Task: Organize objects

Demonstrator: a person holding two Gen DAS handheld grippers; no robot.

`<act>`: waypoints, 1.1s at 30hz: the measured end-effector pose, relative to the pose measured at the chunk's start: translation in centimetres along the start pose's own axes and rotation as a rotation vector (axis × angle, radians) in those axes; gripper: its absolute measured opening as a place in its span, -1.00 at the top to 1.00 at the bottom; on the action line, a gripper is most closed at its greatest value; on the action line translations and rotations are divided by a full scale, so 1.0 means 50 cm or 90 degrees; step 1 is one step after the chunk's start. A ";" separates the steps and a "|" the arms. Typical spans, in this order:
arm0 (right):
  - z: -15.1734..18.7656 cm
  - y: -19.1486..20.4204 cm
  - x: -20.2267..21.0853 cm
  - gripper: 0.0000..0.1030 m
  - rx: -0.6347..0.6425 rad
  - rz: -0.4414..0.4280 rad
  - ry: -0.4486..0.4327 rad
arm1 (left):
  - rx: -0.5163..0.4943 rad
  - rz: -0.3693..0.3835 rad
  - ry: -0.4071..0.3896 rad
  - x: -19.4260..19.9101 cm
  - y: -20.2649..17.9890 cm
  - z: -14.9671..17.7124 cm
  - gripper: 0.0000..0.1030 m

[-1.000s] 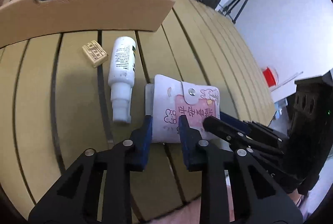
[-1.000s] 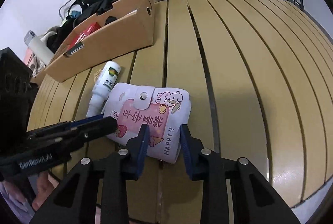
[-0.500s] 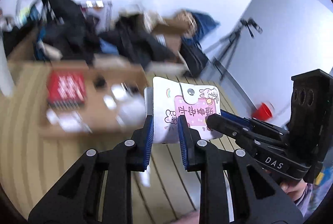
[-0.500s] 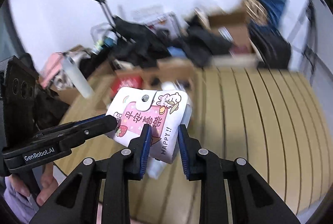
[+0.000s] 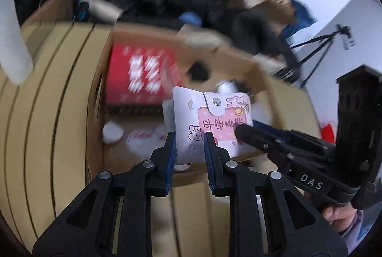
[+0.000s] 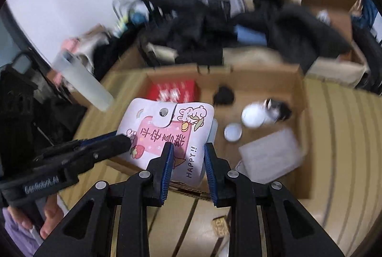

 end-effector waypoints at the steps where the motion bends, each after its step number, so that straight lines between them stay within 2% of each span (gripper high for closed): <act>1: 0.007 0.001 -0.020 0.45 0.001 0.003 0.013 | 0.009 -0.010 0.010 -0.017 0.019 0.003 0.63; 2: 0.015 0.004 -0.044 0.45 0.004 0.008 0.029 | 0.012 -0.020 0.017 -0.029 0.032 0.010 0.54; 5: 0.023 0.011 -0.090 0.41 0.010 -0.018 0.063 | -0.027 -0.082 0.015 -0.033 0.037 0.014 0.47; 6: 0.025 0.010 -0.094 0.40 0.015 -0.017 0.064 | -0.037 -0.075 0.013 -0.027 0.027 0.015 0.41; 8: 0.025 0.007 -0.076 0.39 0.024 -0.010 0.035 | -0.055 -0.063 0.003 -0.006 0.005 0.010 0.09; 10: 0.018 -0.005 -0.042 0.32 0.017 0.000 0.021 | -0.070 -0.088 -0.021 0.033 -0.016 0.001 0.00; 12: 0.011 -0.014 0.004 0.27 0.016 0.009 0.005 | -0.085 -0.101 -0.042 0.080 -0.039 -0.004 -0.22; 13: 0.008 -0.020 0.034 0.20 0.023 0.017 -0.004 | -0.096 -0.102 -0.054 0.116 -0.057 -0.003 -0.44; 14: 0.006 -0.028 0.074 0.12 0.032 0.028 -0.022 | -0.104 -0.109 -0.063 0.142 -0.070 -0.001 -0.77; 15: 0.006 -0.038 0.116 -0.20 0.043 0.040 -0.039 | -0.113 -0.125 -0.081 0.182 -0.083 0.002 -0.95; 16: 0.006 -0.044 0.146 -0.66 0.051 0.049 -0.048 | -0.120 -0.140 -0.103 0.215 -0.093 0.006 -1.00; 18: 0.023 -0.074 0.231 -0.73 0.067 0.074 -0.073 | -0.136 -0.160 -0.142 0.293 -0.113 0.026 -1.00; 21: 0.063 -0.124 0.348 -0.73 0.083 0.155 -0.115 | -0.128 -0.193 -0.162 0.381 -0.128 0.067 -1.00; 22: 0.073 -0.132 0.371 -0.73 0.083 0.161 -0.120 | -0.122 -0.203 -0.164 0.399 -0.131 0.081 -1.00; 23: 0.091 -0.142 0.398 -0.73 0.077 0.159 -0.124 | -0.116 -0.207 -0.166 0.423 -0.138 0.104 -1.00; 27: 0.166 -0.160 0.490 -0.73 0.056 0.152 -0.147 | -0.138 -0.164 -0.172 0.479 -0.180 0.173 -1.00; 29: 0.200 -0.162 0.527 -0.73 0.049 0.150 -0.160 | -0.147 -0.180 -0.180 0.506 -0.199 0.210 -1.00; 33: 0.281 -0.148 0.593 -0.73 0.030 0.135 -0.194 | -0.170 -0.173 -0.211 0.548 -0.231 0.310 -1.00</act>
Point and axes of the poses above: each gripper's, at about its wrist camera, not at the fingertips, and x roughly against the way its jaws point, y to its left, z to its underside, the point moved 5 cm from there along -x, roughly the way its jaws point, and after that the axes turned 15 degrees about z, right-handed, at the moved point
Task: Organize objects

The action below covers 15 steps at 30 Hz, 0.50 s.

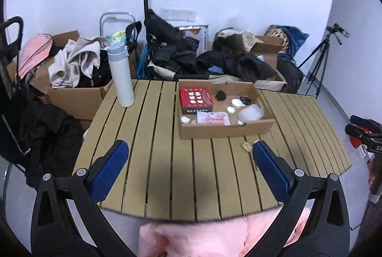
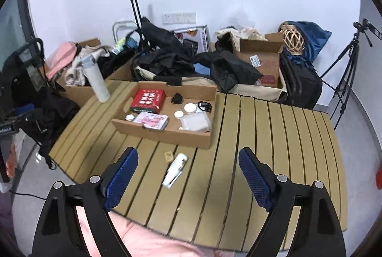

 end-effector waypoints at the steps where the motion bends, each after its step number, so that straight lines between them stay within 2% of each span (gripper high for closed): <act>1: 0.019 0.006 0.018 -0.73 -0.005 -0.003 -0.006 | -0.008 0.001 -0.007 0.019 -0.011 0.023 -1.00; 4: 0.103 0.029 0.088 -0.73 -0.015 -0.007 -0.025 | -0.026 -0.007 -0.018 0.077 -0.049 0.118 -1.00; 8: 0.240 0.088 0.168 -0.73 -0.031 -0.067 -0.071 | -0.052 -0.016 -0.033 0.139 -0.105 0.247 -1.00; 10: 0.313 0.118 0.159 -0.73 -0.042 -0.068 -0.039 | -0.058 -0.008 -0.037 0.157 -0.131 0.295 -1.00; 12: 0.362 0.152 0.140 -0.73 -0.030 -0.094 0.001 | -0.080 -0.006 -0.027 0.161 -0.149 0.318 -1.00; 13: 0.380 0.170 0.135 -0.73 -0.014 -0.107 0.016 | -0.092 -0.009 -0.021 0.160 -0.155 0.322 -1.00; 15: 0.399 0.195 0.141 -0.73 0.014 -0.094 0.017 | -0.102 -0.022 -0.021 0.161 -0.158 0.324 -1.00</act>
Point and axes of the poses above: each gripper's, at about its wrist camera, not at the fingertips, and x roughly against the way its jaws point, y to its left, z to its underside, the point moved 5 cm from there along -x, roughly the way its jaws point, and after that the axes turned 15 degrees about z, right-handed, at the moved point
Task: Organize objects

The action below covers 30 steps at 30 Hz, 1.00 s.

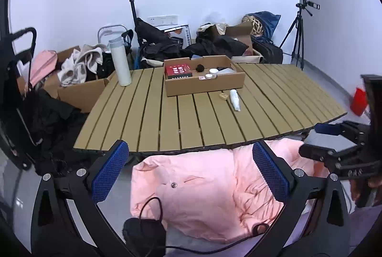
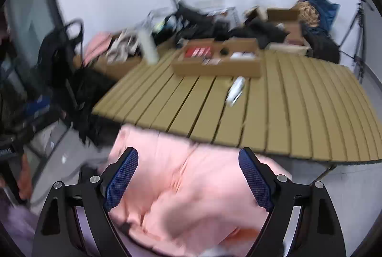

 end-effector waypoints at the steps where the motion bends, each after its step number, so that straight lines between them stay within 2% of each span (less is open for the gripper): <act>1: 0.000 0.007 0.007 -0.73 0.009 0.006 -0.010 | 0.005 -0.002 -0.004 0.002 0.000 -0.002 -1.00; 6: -0.014 0.015 0.041 -0.73 0.025 0.047 -0.073 | 0.014 0.021 -0.006 0.002 -0.009 0.010 -1.00; 9: -0.001 0.007 0.037 -0.73 0.013 0.057 -0.083 | 0.012 0.022 0.012 -0.017 -0.008 0.025 -1.00; 11: 0.008 0.005 0.015 -0.73 0.032 0.088 -0.074 | 0.021 0.027 0.027 -0.039 0.001 0.036 -1.00; 14: 0.022 -0.008 -0.046 -0.73 0.058 0.151 -0.047 | 0.033 0.033 0.042 -0.082 0.021 0.051 -1.00; 16: 0.021 -0.022 -0.084 -0.73 0.057 0.154 -0.022 | 0.041 0.035 0.053 -0.115 0.038 0.056 -1.00; 18: 0.016 -0.036 -0.135 -0.73 0.043 0.124 0.016 | 0.052 0.041 0.063 -0.159 0.059 0.053 -1.00; 19: 0.013 -0.039 -0.161 -0.73 0.033 0.093 0.041 | 0.056 0.044 0.066 -0.181 0.068 0.050 -1.00; 20: 0.008 -0.037 -0.199 -0.73 0.026 0.033 0.084 | 0.061 0.044 0.073 -0.205 0.079 0.046 -1.00; 22: -0.010 -0.040 -0.244 -0.69 0.022 0.004 0.108 | 0.079 0.051 0.086 -0.264 0.098 0.034 -1.00; 24: -0.048 -0.053 -0.278 -0.69 0.037 0.053 0.074 | 0.095 0.067 0.100 -0.313 0.108 0.021 -1.00; 26: -0.093 -0.076 -0.330 -0.69 0.036 0.101 0.065 | 0.105 0.086 0.107 -0.370 0.112 -0.001 -1.00; 30: -0.176 -0.106 -0.456 -0.68 0.000 0.116 0.082 | 0.104 0.103 0.123 -0.485 0.110 -0.051 -1.00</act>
Point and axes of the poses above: each gripper's, at about its wrist camera, not at the fingertips, and x roughly against the way its jaws point, y to its left, z to its underside, the point moved 5 cm from there along -x, roughly the way its jaws point, and after that the axes turned 15 degrees about z, right-handed, at the moved point
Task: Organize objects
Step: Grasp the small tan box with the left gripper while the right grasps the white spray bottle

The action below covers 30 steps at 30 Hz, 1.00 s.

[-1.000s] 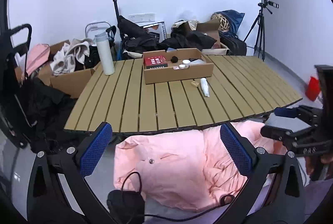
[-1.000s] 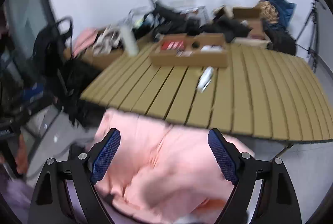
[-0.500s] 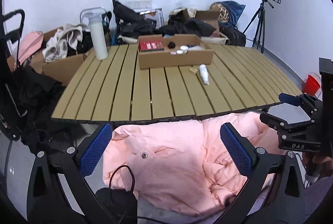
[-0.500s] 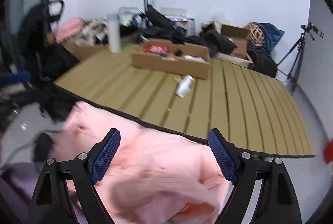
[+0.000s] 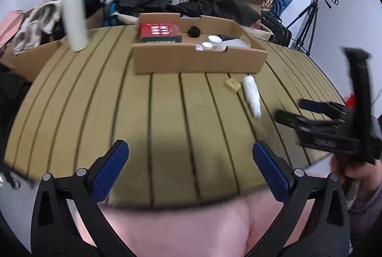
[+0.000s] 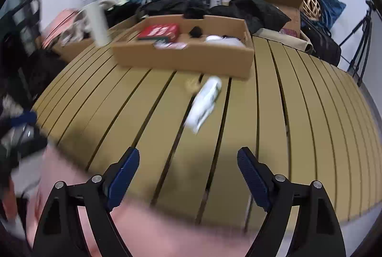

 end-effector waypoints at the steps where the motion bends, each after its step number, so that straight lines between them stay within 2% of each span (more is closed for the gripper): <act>1: -0.017 -0.001 -0.029 -0.59 -0.002 0.011 0.005 | 0.000 -0.001 0.000 -0.023 0.004 -0.015 -1.00; 4: -0.051 0.003 -0.118 -0.48 0.004 0.042 0.026 | 0.024 -0.021 0.004 -0.091 0.021 -0.057 -1.00; 5: -0.054 0.003 -0.142 -0.39 0.010 0.056 0.033 | 0.045 -0.016 0.007 -0.113 0.027 -0.067 -1.00; 6: -0.052 0.003 -0.160 -0.06 0.006 0.042 0.042 | 0.062 -0.006 0.011 -0.132 0.029 -0.074 -1.00; 7: -0.047 -0.002 -0.171 0.36 -0.001 0.030 0.051 | 0.078 0.005 0.016 -0.151 0.027 -0.080 -1.00; 9: -0.039 -0.022 -0.168 0.41 -0.016 0.026 0.048 | 0.098 0.033 0.035 -0.203 0.014 -0.097 -1.00; 13: -0.010 -0.089 -0.152 0.41 -0.030 0.045 0.063 | 0.090 0.017 0.069 -0.300 -0.030 -0.126 -1.00; 14: -0.001 -0.113 -0.150 0.41 -0.047 0.042 0.068 | 0.076 0.000 0.069 -0.315 -0.038 -0.132 -1.00; 16: 0.012 -0.155 -0.146 0.41 -0.068 0.050 0.072 | 0.048 -0.092 0.101 -0.357 -0.044 -0.135 -0.96; 17: 0.020 -0.170 -0.142 0.41 -0.078 0.051 0.074 | 0.045 -0.133 0.121 -0.379 -0.046 -0.132 -0.86; 19: 0.030 -0.188 -0.140 0.41 -0.094 0.045 0.076 | 0.041 -0.139 0.107 -0.387 -0.057 -0.131 -0.81; 21: 0.040 -0.200 -0.134 0.41 -0.102 0.040 0.073 | 0.040 -0.148 0.084 -0.389 -0.071 -0.129 -0.66; 22: 0.043 -0.203 -0.133 0.41 -0.105 0.038 0.072 | 0.034 -0.149 0.073 -0.387 -0.077 -0.129 -0.30; 23: 0.046 -0.204 -0.133 0.41 -0.107 0.033 0.072 | 0.025 -0.145 0.061 -0.384 -0.085 -0.130 0.25; 24: 0.047 -0.203 -0.132 0.41 -0.107 0.028 0.071 | 0.025 -0.133 0.058 -0.383 -0.092 -0.129 0.37; 27: 0.044 -0.193 -0.136 0.41 -0.104 0.017 0.069 | 0.022 -0.135 0.053 -0.385 -0.094 -0.129 0.39; 30: 0.045 -0.187 -0.121 0.41 -0.098 0.016 0.060 | 0.040 -0.104 0.055 -0.373 -0.085 -0.126 0.41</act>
Point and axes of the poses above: each gripper's, at about its wrist camera, not at the fingertips, and x roughly against the way its jaws point, y to its left, z to its underside, the point moved 5 cm from there along -x, roughly the way its jaws point, and after that the axes turned 15 degrees about z, right-handed, at the moved point
